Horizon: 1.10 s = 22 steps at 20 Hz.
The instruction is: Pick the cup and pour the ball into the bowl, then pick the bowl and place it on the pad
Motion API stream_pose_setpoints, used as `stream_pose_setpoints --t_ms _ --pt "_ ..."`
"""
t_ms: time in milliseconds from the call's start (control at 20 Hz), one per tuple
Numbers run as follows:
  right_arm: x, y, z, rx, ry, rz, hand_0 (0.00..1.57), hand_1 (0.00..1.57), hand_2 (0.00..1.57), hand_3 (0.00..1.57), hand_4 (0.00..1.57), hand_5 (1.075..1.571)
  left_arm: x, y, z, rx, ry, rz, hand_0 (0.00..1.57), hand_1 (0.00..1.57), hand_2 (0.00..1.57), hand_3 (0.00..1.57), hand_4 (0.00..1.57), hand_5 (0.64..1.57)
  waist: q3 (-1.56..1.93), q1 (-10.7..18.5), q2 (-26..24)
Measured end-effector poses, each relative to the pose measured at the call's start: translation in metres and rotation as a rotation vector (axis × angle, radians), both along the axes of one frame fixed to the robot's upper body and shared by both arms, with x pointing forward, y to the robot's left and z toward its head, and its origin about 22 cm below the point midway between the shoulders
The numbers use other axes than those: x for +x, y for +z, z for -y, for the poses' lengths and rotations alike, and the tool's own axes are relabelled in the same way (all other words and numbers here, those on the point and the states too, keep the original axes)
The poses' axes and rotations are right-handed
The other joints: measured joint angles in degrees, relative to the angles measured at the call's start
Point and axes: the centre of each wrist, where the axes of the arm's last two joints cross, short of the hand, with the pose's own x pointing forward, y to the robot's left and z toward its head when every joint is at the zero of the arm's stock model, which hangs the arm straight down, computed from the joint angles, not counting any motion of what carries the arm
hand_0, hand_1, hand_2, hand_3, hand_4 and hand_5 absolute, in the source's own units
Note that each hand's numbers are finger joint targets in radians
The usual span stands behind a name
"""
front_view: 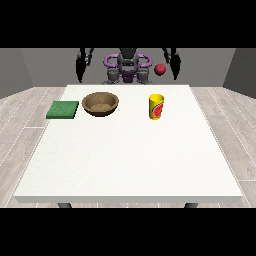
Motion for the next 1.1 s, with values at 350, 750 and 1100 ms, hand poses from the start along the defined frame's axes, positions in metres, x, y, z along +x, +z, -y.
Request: stream_pose_setpoints --t_ms 350,750,1100 --pt "0.007 0.033 -0.002 -0.017 0.033 0.062 0.00 0.00 0.00 0.00 0.98 1.570 0.006 0.032 -0.002 0.007 -0.025 0.054 0.00 0.00 0.00 0.00 0.00 1.535 -0.28 0.1 -13.6" --pt "0.004 0.070 -0.099 0.152 0.116 -0.047 0.00 0.00 0.00 0.00 0.58 1.568 0.008 0.060 0.016 -0.244 -0.066 -0.051 0.00 0.00 0.00 0.00 0.00 1.544 -0.36 1.9 -27.4" --pt "0.009 0.120 -0.155 0.121 0.174 0.024 0.00 0.00 0.00 0.00 0.13 1.570 0.016 0.082 0.026 -0.239 -0.109 0.025 0.00 0.00 0.00 0.00 0.00 1.507 -0.32 -0.7 -19.7"
